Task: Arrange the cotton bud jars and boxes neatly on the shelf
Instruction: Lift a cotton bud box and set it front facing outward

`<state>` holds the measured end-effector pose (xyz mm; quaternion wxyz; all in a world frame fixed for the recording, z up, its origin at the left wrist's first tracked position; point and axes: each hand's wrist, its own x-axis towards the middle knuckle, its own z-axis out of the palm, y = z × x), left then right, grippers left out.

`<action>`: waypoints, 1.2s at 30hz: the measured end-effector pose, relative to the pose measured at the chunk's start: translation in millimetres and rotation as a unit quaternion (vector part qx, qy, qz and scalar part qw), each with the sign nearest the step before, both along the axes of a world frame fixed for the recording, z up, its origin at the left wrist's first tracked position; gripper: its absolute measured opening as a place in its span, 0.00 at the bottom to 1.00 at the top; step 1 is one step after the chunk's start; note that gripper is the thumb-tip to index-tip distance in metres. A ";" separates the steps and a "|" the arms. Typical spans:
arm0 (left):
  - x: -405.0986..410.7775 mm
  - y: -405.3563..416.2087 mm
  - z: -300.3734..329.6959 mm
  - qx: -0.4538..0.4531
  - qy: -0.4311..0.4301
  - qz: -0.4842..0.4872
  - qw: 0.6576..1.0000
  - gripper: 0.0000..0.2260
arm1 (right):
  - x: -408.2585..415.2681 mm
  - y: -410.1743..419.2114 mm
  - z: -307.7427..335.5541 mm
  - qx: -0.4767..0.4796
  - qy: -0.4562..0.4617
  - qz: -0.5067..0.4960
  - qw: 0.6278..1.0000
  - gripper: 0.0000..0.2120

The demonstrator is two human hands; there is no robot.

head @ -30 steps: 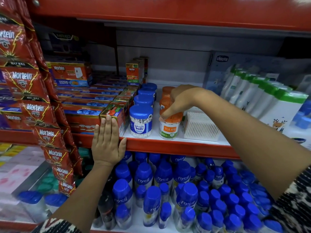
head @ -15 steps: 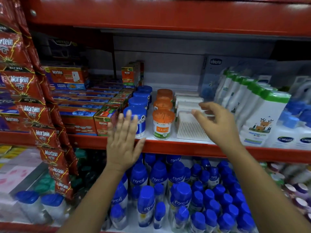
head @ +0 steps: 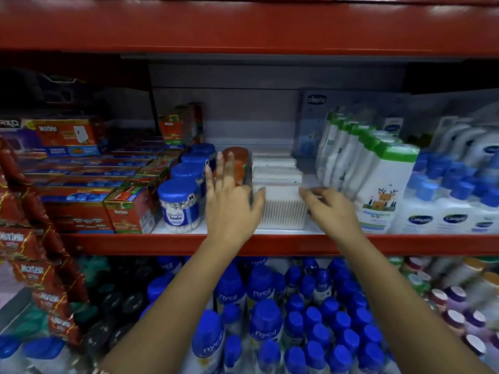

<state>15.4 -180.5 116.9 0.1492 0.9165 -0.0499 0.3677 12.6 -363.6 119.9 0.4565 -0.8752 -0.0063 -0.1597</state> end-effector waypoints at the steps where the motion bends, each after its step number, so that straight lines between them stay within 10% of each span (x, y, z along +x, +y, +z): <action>1: -0.8 -1.6 0.5 -0.012 0.004 -0.006 1.000 0.21 | -1.8 0.8 0.4 0.003 0.005 0.006 1.000 0.23; 10: -29.6 -16.5 6.9 -0.219 0.009 -0.133 0.967 0.17 | -27.5 -3.0 4.7 0.186 -0.037 0.063 0.980 0.06; 15: -50.2 -21.4 19.7 -0.394 0.028 -0.238 0.887 0.17 | -40.7 -3.0 3.5 0.233 -0.092 0.050 0.967 0.22; 22: -58.3 -16.3 21.6 -0.600 0.070 -0.239 0.761 0.13 | -62.1 2.8 -7.6 0.228 -0.198 0.073 0.950 0.21; 36: -69.0 -13.1 13.7 -0.536 0.052 -0.261 0.801 0.19 | -68.5 -0.7 10.7 0.329 -0.187 0.032 0.925 0.18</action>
